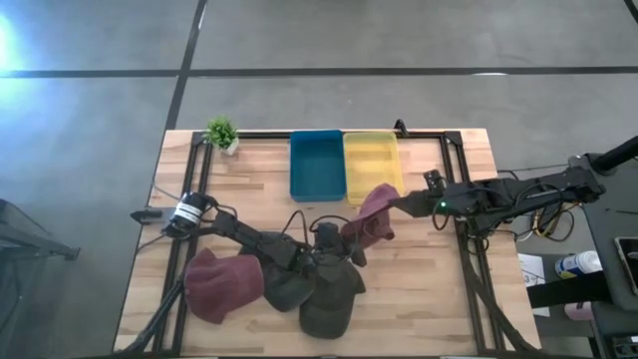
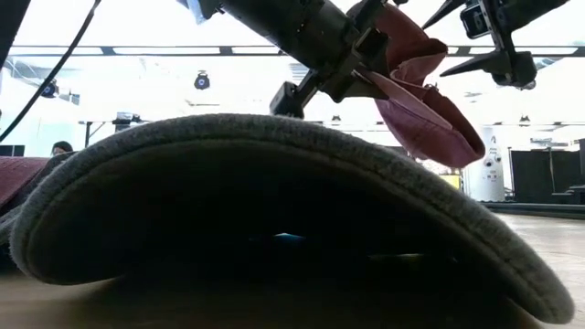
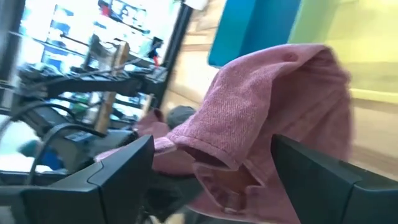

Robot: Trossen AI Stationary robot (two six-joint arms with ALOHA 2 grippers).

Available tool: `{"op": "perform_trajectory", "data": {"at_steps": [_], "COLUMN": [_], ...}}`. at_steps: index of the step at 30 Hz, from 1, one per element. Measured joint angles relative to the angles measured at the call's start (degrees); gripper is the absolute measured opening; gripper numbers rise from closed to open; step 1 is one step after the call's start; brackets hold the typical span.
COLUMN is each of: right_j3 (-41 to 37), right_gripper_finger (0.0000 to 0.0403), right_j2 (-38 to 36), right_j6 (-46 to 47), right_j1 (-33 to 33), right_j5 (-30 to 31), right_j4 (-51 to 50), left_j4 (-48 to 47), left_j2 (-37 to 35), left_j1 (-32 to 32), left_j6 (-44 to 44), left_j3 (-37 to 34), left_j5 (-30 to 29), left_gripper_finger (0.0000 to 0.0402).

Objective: Pick & Place hat
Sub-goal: Put the right red cap into the yellow bin

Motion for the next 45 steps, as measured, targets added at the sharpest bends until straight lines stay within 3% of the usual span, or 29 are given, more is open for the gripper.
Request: {"op": "perform_trajectory", "data": {"at_steps": [13,24,29,38,42,45], "right_j3": [-1.4,-1.4,-1.5,-1.7,-1.7,-1.7], "right_gripper_finger": [0.0295,0.0274,0.0220,0.0082,0.0024,0.0013], "right_j2": [1.4,1.5,1.5,1.5,1.5,1.5], "right_j6": [1.7,6.2,6.8,3.2,-0.5,-2.2], "right_j1": [-1.6,-1.6,-2.0,-2.0,-2.0,-2.0], "right_j5": [-3.9,-9.4,-9.2,-9.2,-8.9,-8.2], "right_j4": [7.6,5.2,3.4,2.9,2.8,2.8], "left_j4": [0.7,0.6,0.7,0.4,0.1,-4.9], "left_j2": [0.0,0.0,0.0,0.0,0.0,0.0], "left_j1": [0.5,1.7,1.7,1.8,1.8,1.7], "left_j6": [15.1,30.1,40.2,59.1,62.3,61.6], "left_j3": [0.0,1.1,1.9,2.9,4.6,6.4], "left_j5": [-0.3,-3.7,-3.7,-3.7,-3.9,-3.9], "left_gripper_finger": [0.0023,0.0023,0.0023,0.0023,0.0023,0.0026]}}
